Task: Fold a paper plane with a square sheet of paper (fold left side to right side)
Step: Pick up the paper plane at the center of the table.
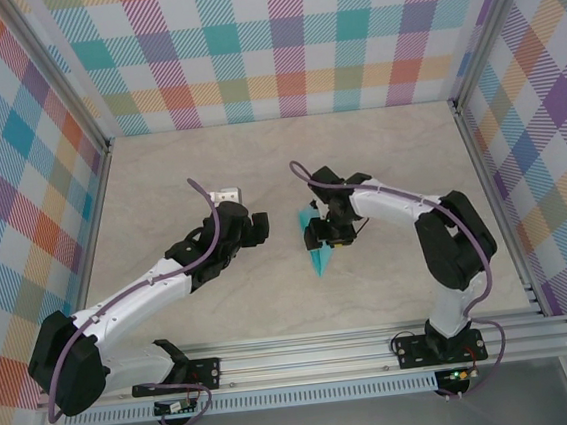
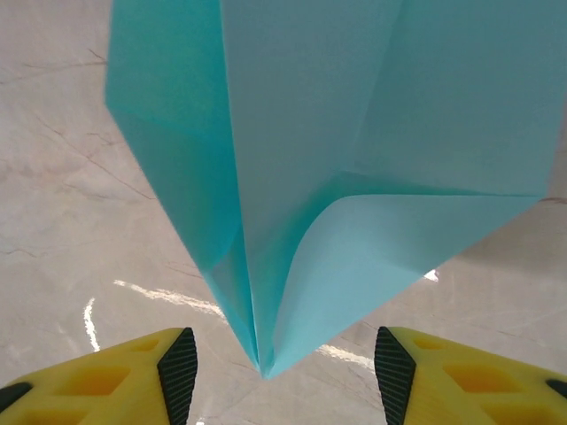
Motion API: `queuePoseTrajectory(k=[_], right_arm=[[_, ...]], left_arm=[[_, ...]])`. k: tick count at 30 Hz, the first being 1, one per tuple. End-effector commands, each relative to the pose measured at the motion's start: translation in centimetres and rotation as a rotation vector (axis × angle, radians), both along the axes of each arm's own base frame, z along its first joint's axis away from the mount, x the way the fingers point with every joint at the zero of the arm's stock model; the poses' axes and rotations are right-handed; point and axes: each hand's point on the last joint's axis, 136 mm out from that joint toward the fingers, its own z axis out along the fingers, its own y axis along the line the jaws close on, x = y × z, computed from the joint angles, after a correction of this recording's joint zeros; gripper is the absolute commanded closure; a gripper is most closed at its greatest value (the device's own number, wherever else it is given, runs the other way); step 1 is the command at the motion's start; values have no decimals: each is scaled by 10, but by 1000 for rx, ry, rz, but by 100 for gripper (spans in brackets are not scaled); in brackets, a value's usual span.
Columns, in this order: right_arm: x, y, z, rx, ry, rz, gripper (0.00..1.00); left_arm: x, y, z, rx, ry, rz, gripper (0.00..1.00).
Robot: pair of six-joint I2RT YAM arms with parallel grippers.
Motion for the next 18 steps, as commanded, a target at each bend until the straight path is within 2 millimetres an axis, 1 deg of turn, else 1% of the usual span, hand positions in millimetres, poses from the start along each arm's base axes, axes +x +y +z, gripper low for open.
queuePoseTrajectory(k=[1,4,9,13,17,18], right_arm=[[3,4,-4,-24,12,-12,46],[5,4,-10,-38,18,-11,52],[6,11,-15,-48,21,7,64],[10,13,-19,-60,14,8,71],[14,11,-23,-83,11,8,74],[15,11,-24,-91,9,7,76]], left_arm=[[4,6,8,-19,-26,31,11],[3,7,7,-19,-24,33,11],[2,8,5,-11,-18,36,11],[2,8,5,-8,-16,37,11],[2,9,5,-7,-16,40,10],[2,10,5,-6,-16,41,10]])
